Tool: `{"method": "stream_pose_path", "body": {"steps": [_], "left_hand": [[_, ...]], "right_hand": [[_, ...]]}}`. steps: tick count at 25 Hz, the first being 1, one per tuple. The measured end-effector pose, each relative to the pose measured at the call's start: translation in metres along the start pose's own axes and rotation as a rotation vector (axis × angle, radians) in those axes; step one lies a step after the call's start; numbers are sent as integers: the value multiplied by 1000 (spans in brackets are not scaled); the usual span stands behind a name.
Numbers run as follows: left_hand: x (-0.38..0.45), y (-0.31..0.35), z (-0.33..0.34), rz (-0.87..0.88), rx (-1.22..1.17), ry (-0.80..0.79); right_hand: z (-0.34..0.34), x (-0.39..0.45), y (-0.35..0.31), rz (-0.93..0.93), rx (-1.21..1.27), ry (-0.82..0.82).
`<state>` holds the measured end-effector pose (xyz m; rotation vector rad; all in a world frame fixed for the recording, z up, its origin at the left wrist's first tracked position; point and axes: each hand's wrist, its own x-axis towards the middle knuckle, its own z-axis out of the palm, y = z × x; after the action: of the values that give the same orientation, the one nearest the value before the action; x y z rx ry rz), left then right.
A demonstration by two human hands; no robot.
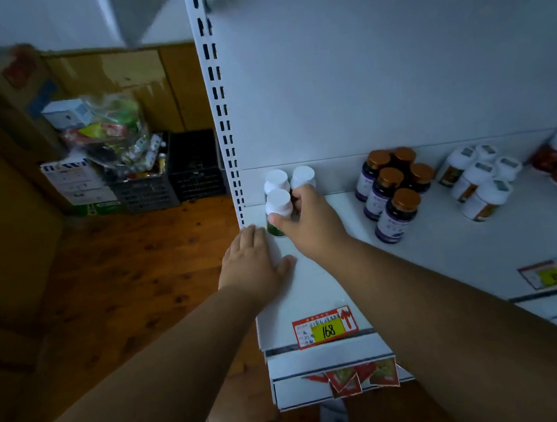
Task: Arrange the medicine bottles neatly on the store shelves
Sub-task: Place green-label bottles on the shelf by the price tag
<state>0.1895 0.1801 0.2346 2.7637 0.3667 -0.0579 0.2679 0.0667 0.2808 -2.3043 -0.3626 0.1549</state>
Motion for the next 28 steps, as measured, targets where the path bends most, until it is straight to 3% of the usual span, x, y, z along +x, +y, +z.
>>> {"method": "stream_pose_path", "body": {"steps": [5, 9, 15, 21, 28], "left_hand": [[-47, 8, -31, 316, 34, 56], [-60, 60, -34, 527, -34, 43], [-107, 210, 17, 827, -53, 58], [-178, 405, 82, 980, -166, -90], [-168, 537, 148, 1110, -138, -175]], "right_hand": [[-30, -76, 3, -62, -202, 155], [-92, -136, 36, -40, -358, 322], [-197, -232, 118, 79, -473, 564], [-320, -350, 233, 334, -538, 569], [-415, -359, 327, 485, -469, 586]]}}
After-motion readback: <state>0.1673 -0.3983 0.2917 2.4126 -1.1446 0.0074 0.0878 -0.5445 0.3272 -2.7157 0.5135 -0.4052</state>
